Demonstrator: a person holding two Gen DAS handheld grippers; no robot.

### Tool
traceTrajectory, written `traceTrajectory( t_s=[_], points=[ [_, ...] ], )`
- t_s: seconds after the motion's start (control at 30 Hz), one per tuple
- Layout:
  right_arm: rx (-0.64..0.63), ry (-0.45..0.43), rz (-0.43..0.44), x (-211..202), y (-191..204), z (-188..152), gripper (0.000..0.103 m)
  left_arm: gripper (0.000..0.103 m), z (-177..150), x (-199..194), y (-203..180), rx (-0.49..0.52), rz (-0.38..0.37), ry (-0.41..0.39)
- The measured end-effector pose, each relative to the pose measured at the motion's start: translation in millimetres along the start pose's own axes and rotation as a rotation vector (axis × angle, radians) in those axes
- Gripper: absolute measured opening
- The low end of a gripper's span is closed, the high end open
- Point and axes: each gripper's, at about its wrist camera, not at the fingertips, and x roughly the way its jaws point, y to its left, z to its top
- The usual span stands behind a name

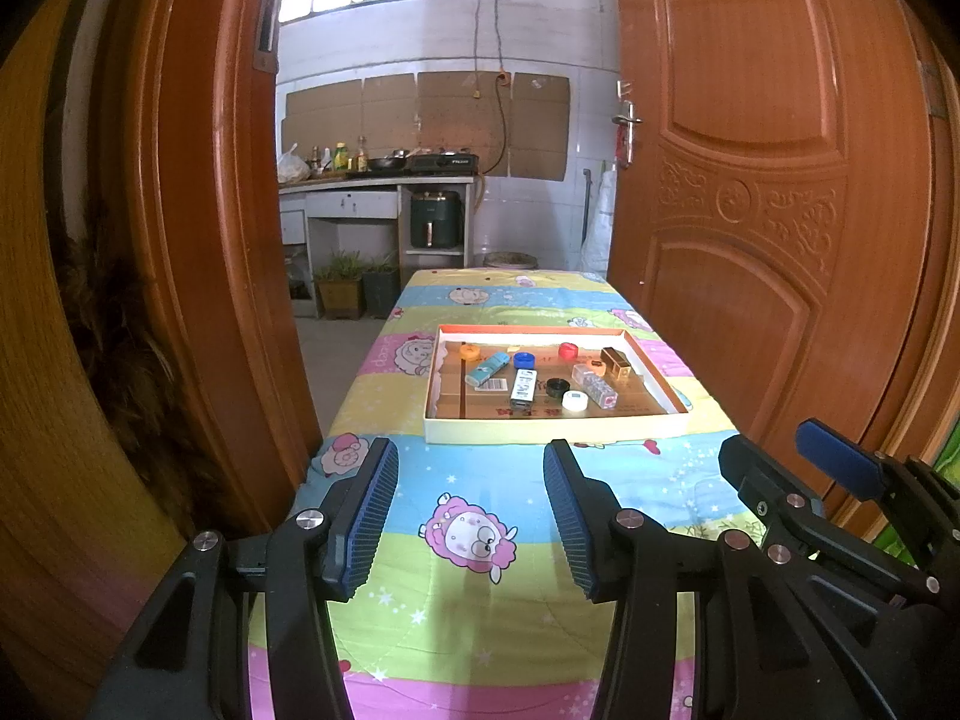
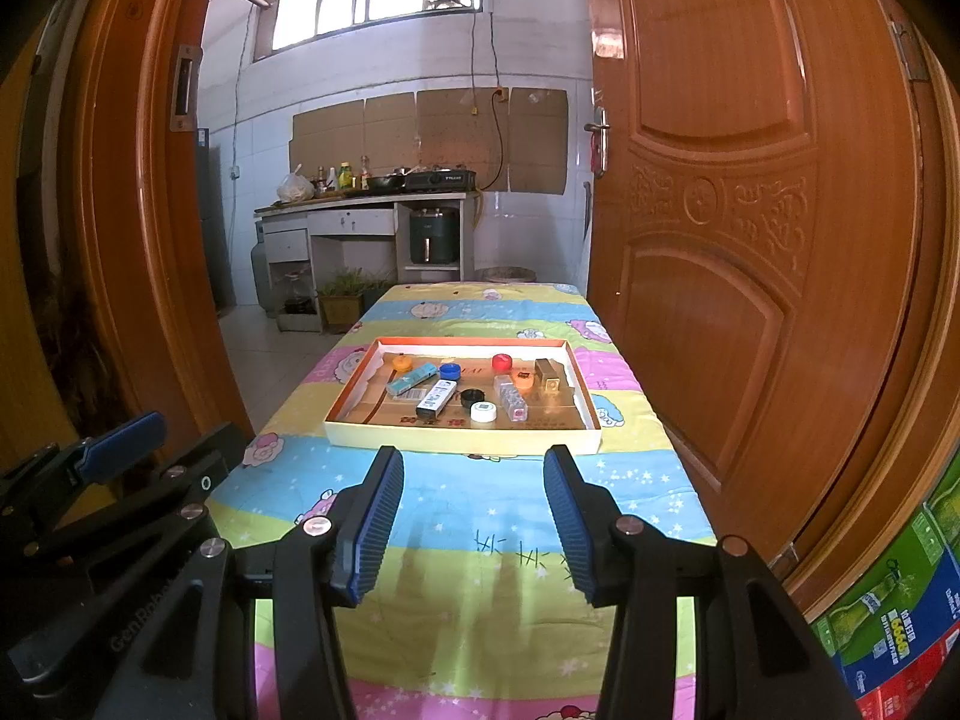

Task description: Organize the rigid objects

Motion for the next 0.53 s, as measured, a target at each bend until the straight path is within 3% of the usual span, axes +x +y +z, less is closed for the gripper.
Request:
traceTrajectory(
  t_s=[0.53],
  points=[
    [0.002,0.003,0.002,1.7,0.3,-1.2,0.048,0.053,-1.5,2.1,0.1,0.003,0.013,-0.004]
  ],
)
